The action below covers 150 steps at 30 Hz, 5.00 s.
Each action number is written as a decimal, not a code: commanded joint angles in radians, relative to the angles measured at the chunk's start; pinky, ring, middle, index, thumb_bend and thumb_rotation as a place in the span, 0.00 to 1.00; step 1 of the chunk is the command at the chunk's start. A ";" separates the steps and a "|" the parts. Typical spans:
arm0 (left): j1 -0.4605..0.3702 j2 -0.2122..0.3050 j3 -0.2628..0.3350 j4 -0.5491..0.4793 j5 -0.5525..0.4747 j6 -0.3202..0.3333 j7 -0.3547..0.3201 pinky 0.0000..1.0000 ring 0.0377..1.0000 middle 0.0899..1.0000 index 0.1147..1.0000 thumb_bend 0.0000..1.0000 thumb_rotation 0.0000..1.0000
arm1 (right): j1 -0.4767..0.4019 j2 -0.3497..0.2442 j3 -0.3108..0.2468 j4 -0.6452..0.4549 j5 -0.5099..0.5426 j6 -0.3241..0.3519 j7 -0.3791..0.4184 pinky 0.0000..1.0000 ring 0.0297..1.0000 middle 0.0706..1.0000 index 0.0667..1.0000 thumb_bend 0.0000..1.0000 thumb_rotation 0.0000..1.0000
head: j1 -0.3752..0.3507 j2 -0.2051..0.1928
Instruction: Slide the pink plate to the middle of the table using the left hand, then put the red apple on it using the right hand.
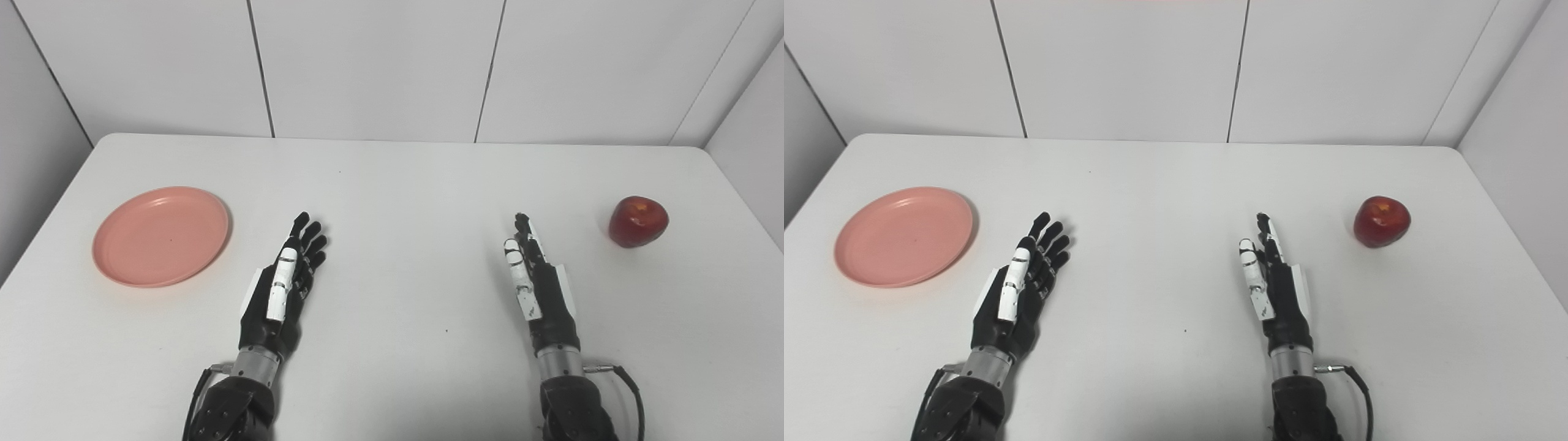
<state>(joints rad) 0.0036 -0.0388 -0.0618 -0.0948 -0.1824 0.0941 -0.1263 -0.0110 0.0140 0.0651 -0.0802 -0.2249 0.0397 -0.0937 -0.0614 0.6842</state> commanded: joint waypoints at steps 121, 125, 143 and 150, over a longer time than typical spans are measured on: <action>-0.139 0.005 -0.017 -0.330 0.037 0.271 0.047 0.95 0.94 0.95 0.93 0.39 1.00 | 0.005 -0.056 -0.046 -0.038 0.160 -0.058 0.084 1.00 1.00 1.00 1.00 0.00 1.00 | 0.496 -0.184; -0.162 0.019 0.007 -0.356 0.044 0.285 0.058 0.94 0.93 0.94 0.92 0.39 1.00 | 0.005 -0.056 -0.045 -0.040 0.169 -0.058 0.089 1.00 1.00 1.00 1.00 0.00 1.00 | 0.498 -0.187; -0.289 0.100 0.144 -0.373 0.012 0.313 0.088 0.94 0.94 0.95 0.94 0.39 1.00 | 0.000 -0.056 -0.047 -0.033 0.176 -0.048 0.087 1.00 1.00 1.00 1.00 0.00 1.00 | 0.513 -0.198; -0.339 0.138 0.205 -0.351 -0.010 0.325 0.100 0.94 0.94 0.95 0.93 0.38 1.00 | 0.000 -0.051 -0.048 -0.036 0.185 -0.057 0.088 1.00 1.00 1.00 1.00 0.00 1.00 | 0.518 -0.202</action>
<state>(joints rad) -0.2819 0.0829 0.1327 -0.4351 -0.1774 0.4182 -0.0300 0.0083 -0.0430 0.0197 -0.0977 -0.0514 -0.0034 -0.0107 0.4571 0.4817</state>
